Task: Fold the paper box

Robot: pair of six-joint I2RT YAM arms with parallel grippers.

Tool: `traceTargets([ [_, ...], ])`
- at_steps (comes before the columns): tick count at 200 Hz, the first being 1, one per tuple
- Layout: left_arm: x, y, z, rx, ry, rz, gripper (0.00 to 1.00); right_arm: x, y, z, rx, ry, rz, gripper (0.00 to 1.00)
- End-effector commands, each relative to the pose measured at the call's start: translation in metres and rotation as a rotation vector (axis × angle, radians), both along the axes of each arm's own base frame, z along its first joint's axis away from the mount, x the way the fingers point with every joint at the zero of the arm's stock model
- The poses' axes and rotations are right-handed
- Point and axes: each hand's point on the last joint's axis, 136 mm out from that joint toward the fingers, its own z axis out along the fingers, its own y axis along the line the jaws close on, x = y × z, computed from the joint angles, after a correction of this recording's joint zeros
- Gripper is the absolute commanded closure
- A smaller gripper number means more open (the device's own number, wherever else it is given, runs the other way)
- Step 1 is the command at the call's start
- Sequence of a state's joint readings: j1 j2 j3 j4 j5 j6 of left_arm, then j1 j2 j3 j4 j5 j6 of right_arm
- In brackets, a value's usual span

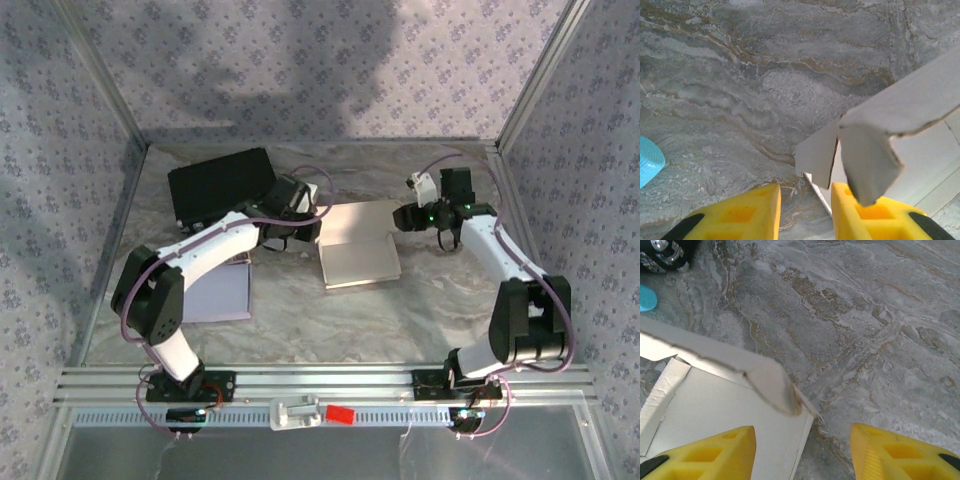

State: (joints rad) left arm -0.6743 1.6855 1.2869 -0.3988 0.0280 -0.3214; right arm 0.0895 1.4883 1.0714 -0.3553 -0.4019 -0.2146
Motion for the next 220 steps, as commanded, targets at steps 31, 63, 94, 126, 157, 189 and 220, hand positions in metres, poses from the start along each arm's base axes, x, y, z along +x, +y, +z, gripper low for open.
traceTargets([
  [31,0.016,-0.012,0.008,-0.004,-0.021,-0.017,0.72,0.016,0.019,0.009,0.009,-0.015,0.103,0.57],
  [63,0.017,-0.013,0.008,-0.009,-0.017,-0.011,0.77,0.013,0.019,0.001,-0.018,0.013,0.096,0.67],
  [94,0.017,-0.013,0.003,-0.004,-0.007,-0.004,0.86,0.012,0.014,-0.001,-0.037,0.03,0.062,0.72],
  [126,0.019,-0.014,0.003,-0.01,-0.009,0.005,0.93,0.009,0.017,-0.002,-0.062,0.034,0.059,0.85],
  [157,0.024,-0.017,0.006,-0.018,-0.006,0.018,0.99,0.016,0.018,0.01,-0.092,0.011,0.034,0.92],
  [189,0.029,-0.02,0.01,-0.031,-0.007,0.036,1.0,0.02,0.022,0.023,-0.114,-0.03,-0.013,1.0],
  [220,0.039,-0.02,0.018,-0.049,-0.007,0.087,1.0,0.025,0.026,0.03,-0.087,-0.028,-0.122,1.0],
])
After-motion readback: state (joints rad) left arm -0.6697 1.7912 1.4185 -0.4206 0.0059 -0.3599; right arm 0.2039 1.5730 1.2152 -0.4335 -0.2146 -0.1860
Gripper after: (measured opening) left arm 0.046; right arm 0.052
